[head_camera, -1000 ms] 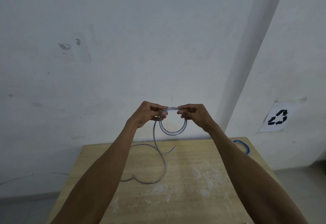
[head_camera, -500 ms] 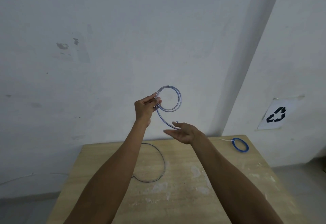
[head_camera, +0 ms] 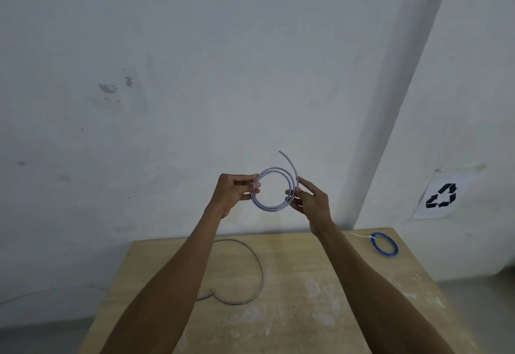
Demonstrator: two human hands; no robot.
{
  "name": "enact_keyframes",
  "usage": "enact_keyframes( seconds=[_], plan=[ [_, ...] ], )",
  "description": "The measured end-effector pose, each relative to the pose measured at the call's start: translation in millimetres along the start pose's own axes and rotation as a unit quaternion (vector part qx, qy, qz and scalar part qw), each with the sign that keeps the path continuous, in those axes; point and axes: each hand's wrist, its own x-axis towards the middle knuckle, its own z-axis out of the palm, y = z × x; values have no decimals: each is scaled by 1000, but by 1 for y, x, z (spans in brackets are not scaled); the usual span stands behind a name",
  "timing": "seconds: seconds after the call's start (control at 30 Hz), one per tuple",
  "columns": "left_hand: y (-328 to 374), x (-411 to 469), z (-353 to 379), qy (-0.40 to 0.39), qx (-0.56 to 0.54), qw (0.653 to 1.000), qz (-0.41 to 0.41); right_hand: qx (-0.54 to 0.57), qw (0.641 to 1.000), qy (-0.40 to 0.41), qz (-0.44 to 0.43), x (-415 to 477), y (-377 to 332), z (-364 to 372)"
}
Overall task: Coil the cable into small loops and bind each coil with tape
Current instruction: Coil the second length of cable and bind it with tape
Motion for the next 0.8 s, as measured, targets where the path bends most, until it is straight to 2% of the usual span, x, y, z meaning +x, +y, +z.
enact_keyframes(
  seconds=[0.17,0.37,0.57,0.67,0.73,0.8],
  plan=[
    [2,3,-1,-1,33,999,8,-46,997,-44,-33,-5,-5,-1],
    [-5,7,1,34,26,999,22,-41,995,-70,-63,-5,-5,-1],
    [-7,10,0,49,5,998,31,-20,997,-55,-56,6,0,-9],
    [-4,10,-3,75,-18,996,42,-10,998,-16,-55,11,3,-13],
    [0,10,-5,99,-53,993,42,-8,999,1,-37,15,6,-17],
    [3,9,-7,119,-86,988,39,-14,1000,-19,5,14,10,-21]
  ],
)
